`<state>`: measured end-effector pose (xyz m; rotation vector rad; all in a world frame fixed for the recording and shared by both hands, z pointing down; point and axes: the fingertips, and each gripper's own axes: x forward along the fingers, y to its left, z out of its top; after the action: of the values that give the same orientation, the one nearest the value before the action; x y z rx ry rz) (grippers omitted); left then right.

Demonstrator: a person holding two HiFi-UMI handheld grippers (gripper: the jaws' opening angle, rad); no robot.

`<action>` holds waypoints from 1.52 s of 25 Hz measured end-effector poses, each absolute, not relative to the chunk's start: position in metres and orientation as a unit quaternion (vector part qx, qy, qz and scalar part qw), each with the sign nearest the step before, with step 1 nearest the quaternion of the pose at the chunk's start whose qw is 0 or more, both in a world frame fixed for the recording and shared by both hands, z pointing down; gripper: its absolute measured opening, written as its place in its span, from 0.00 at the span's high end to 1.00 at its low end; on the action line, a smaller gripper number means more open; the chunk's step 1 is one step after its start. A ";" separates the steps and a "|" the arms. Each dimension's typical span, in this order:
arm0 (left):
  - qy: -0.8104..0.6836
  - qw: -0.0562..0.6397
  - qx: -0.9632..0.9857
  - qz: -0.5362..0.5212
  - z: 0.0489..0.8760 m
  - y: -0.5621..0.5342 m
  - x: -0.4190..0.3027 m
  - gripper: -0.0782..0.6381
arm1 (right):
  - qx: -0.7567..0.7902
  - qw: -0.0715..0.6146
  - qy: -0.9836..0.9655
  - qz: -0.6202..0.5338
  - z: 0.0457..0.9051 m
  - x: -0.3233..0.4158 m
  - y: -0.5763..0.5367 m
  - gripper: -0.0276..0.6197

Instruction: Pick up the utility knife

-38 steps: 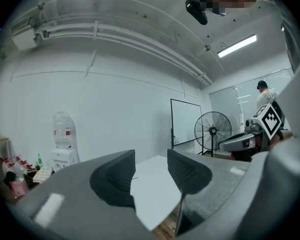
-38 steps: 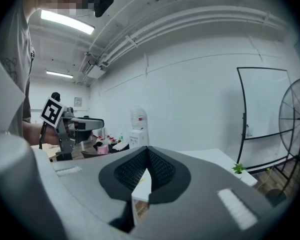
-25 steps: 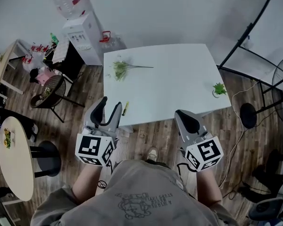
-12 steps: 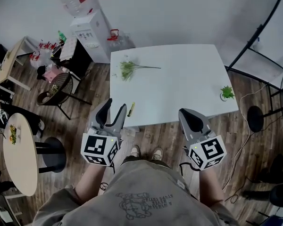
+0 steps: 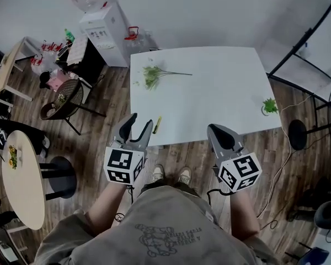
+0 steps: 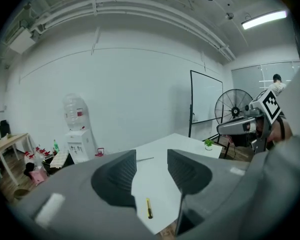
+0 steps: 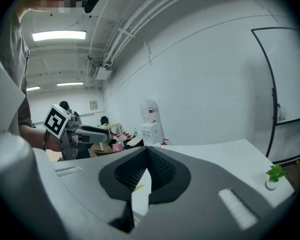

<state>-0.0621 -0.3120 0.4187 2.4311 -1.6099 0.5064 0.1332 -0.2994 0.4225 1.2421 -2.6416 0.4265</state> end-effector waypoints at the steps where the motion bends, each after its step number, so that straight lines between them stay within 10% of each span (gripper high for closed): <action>1: -0.540 0.090 0.816 0.182 0.428 -0.315 -0.064 0.62 | 0.419 0.101 -0.890 0.147 0.427 0.131 -0.300 0.91; 38: -0.417 0.256 0.777 0.397 0.731 -0.337 -0.073 0.68 | 0.368 0.255 -0.851 0.274 0.604 0.062 -0.278 0.91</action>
<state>-0.0734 -0.3373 0.7313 2.1089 -1.1320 1.0774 0.0623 -0.2778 0.6042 1.0006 -2.3118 0.7429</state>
